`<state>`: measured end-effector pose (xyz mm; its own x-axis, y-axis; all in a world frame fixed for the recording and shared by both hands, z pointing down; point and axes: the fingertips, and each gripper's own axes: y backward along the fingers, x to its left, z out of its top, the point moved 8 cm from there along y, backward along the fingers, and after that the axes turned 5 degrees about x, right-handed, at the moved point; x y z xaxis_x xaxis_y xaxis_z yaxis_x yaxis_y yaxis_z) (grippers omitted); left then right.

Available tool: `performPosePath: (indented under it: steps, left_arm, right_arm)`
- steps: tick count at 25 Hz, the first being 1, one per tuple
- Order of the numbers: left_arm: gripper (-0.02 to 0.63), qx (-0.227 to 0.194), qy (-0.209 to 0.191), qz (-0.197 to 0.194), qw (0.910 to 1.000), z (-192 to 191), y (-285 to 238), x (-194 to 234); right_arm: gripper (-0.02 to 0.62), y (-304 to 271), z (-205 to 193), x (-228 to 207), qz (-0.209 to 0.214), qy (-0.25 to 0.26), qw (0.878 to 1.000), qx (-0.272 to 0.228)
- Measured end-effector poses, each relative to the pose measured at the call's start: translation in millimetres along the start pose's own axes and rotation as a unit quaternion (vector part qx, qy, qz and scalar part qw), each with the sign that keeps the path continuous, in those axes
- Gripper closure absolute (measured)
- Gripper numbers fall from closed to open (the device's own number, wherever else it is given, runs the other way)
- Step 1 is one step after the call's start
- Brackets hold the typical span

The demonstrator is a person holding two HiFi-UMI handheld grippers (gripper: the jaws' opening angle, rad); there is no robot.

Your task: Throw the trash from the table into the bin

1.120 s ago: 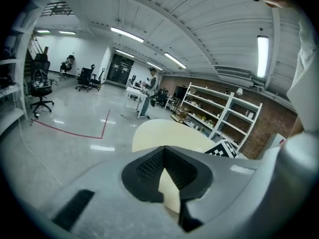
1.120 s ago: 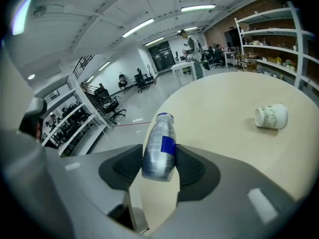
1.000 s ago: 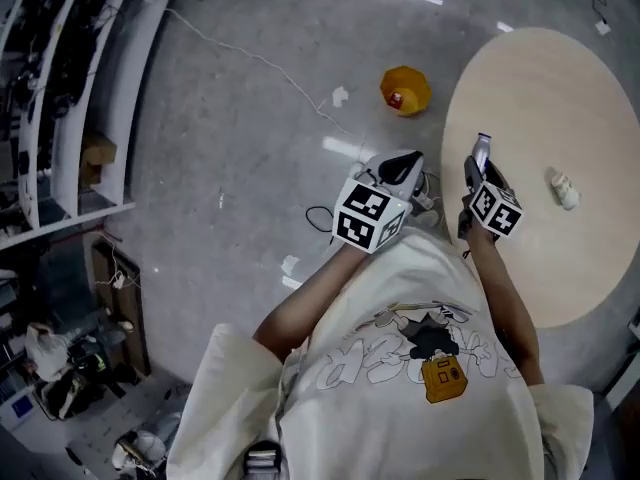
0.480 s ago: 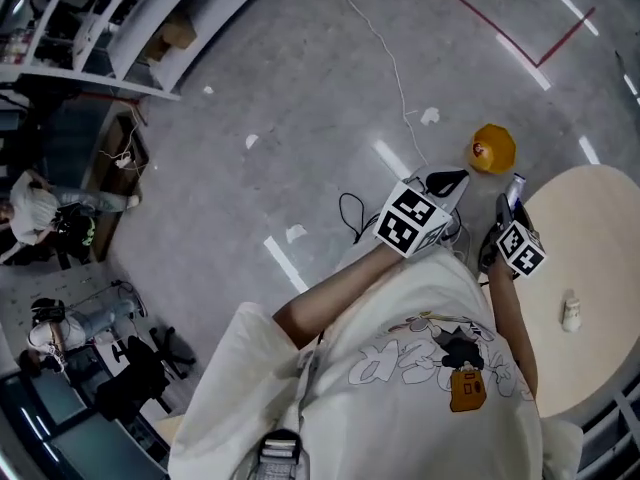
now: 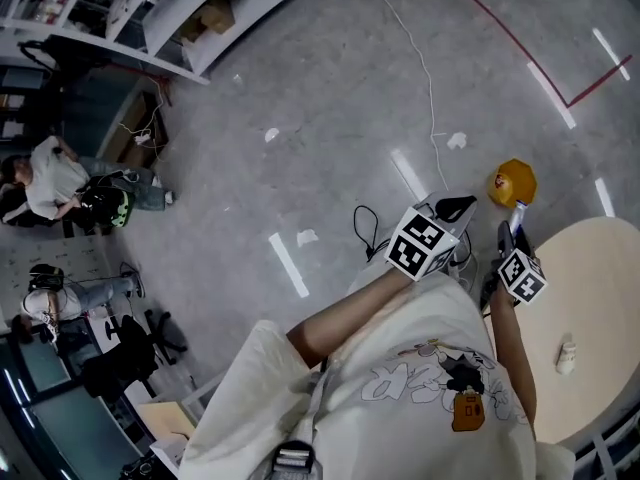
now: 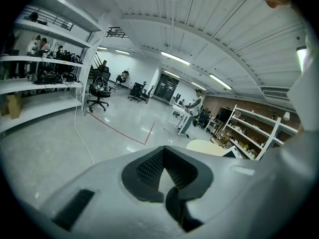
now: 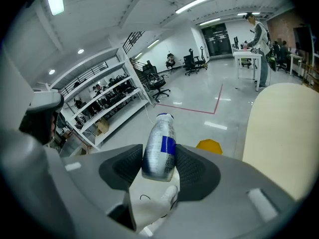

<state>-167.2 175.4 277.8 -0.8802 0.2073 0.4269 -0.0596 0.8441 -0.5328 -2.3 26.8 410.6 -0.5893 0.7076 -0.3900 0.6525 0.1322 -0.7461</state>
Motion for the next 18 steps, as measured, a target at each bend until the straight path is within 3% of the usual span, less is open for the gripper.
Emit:
performPosePath:
  steps: [8, 15, 18]
  left_arm:
    - [0.600, 0.040, -0.007, -0.038, 0.9984, -12, -11, -10]
    - [0.600, 0.011, -0.004, -0.043, 0.9990, 6, -38, -33]
    - [0.600, 0.048, -0.020, -0.077, 0.9957, -10, -39, -56]
  right_arm:
    - [0.383, 8, -9, 6, -0.014, -0.016, 1.000, -0.002]
    - [0.382, 33, 12, -18, -0.010, -0.044, 0.998, -0.046]
    - [0.383, 67, -15, -19, -0.029, -0.080, 0.995, -0.057]
